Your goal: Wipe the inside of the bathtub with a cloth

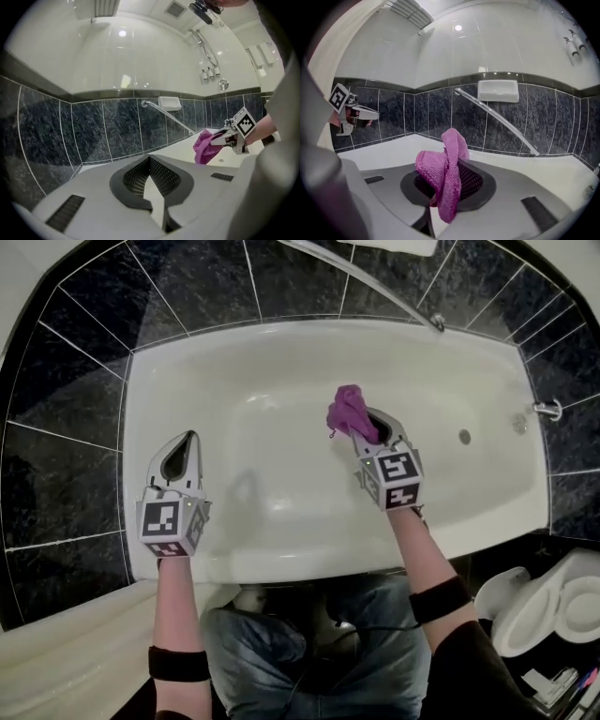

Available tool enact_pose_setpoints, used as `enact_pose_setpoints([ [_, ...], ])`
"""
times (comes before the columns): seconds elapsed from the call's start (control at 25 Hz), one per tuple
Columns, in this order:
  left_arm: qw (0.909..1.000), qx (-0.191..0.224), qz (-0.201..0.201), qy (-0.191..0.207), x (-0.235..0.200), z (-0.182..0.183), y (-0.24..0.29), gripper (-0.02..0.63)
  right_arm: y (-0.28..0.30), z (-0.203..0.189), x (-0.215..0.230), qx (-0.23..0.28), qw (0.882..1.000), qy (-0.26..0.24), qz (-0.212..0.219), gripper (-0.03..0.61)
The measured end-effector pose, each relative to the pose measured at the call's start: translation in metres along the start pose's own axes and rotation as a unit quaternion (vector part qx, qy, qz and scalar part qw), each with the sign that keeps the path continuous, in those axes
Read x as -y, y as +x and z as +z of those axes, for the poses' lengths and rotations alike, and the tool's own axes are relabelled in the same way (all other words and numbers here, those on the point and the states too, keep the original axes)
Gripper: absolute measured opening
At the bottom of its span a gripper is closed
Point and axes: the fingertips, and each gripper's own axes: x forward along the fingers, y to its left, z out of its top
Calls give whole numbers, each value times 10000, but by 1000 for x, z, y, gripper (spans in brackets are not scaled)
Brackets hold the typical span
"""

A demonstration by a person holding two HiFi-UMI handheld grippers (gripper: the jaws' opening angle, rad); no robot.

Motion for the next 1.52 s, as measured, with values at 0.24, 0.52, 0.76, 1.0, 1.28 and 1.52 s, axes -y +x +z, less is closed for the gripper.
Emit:
enact_pose_setpoints([
  [0.24, 9996, 228, -104, 101, 7, -62, 58, 0, 62, -59, 27, -6, 9996, -142, -257, 91],
  [0.52, 9982, 492, -245, 244, 16, -109, 112, 0, 117, -106, 71, 23, 9968, -263, -754, 91],
  [0.76, 9975, 629, -318, 77, 21, -138, 136, 0, 137, -131, 107, -81, 9924, 92, -1222, 91],
  [1.0, 9976, 564, -389, 23, 21, -154, 149, 0, 162, -144, 142, -80, 9867, 370, -1582, 91],
  [1.28, 9984, 300, -485, -29, 29, -175, 155, 0, 214, -134, 163, -174, 9805, 907, -1732, 91],
  [1.52, 9988, 200, -448, -34, 28, -193, 155, 0, 245, -109, 194, -39, 9735, 869, -2114, 91],
])
